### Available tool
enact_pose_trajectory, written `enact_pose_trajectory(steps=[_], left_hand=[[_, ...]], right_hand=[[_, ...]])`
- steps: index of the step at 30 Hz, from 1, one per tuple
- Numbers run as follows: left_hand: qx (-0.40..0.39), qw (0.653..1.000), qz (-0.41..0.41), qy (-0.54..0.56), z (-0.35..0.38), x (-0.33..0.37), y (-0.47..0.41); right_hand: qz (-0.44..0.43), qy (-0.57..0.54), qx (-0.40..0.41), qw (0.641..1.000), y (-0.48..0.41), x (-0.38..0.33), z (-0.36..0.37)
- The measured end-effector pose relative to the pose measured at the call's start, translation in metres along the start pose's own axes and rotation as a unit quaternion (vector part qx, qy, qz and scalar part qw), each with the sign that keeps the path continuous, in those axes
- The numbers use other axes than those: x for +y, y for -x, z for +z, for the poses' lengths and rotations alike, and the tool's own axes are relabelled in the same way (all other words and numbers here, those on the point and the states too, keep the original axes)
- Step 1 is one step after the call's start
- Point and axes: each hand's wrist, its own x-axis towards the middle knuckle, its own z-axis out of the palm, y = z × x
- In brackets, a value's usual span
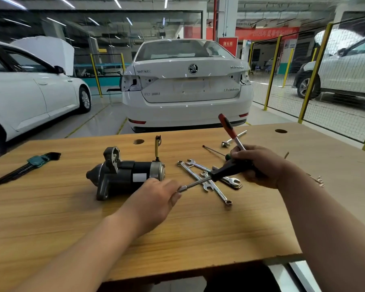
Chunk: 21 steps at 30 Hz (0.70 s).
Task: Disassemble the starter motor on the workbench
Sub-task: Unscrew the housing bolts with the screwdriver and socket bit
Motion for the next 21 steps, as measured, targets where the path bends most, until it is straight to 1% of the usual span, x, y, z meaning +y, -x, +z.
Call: enact_pose_trajectory(steps=[2,4,6,9,10,12,13,15,17,18,21], left_hand=[[-0.011,1.0,0.004,0.008,0.005,0.002,0.007],[0.026,0.999,0.022,-0.003,0.01,0.004,0.013],[0.055,0.998,0.02,-0.02,0.013,0.001,0.016],[0.077,0.994,0.022,-0.074,0.008,-0.008,0.019],[0.087,0.991,0.012,-0.1,0.004,-0.014,0.019],[0.095,0.982,-0.046,-0.154,-0.004,-0.026,0.012],[0.078,0.978,-0.09,-0.17,-0.009,-0.033,0.006],[0.001,0.97,-0.188,-0.155,-0.014,-0.043,-0.007],[-0.073,0.954,-0.256,-0.139,-0.012,-0.049,-0.021],[-0.088,0.949,-0.266,-0.148,-0.009,-0.053,-0.028],[-0.107,0.943,-0.254,-0.189,-0.006,-0.063,-0.048]], right_hand=[[-0.007,-0.005,-0.007,1.0,0.009,0.007,0.005],[0.008,-0.013,0.009,1.0,0.015,0.014,0.01],[0.023,-0.036,0.036,0.998,0.018,0.021,0.019],[0.031,-0.066,0.089,0.993,0.021,0.036,0.036],[0.037,-0.074,0.106,0.991,0.022,0.042,0.04],[0.039,-0.111,0.139,0.983,0.022,0.05,0.043],[0.034,-0.143,0.155,0.977,0.021,0.052,0.042],[0.028,-0.208,0.191,0.959,0.019,0.053,0.037],[0.034,-0.26,0.216,0.941,0.015,0.053,0.033],[0.038,-0.282,0.221,0.933,0.013,0.053,0.032],[0.04,-0.319,0.215,0.922,0.005,0.048,0.031]])
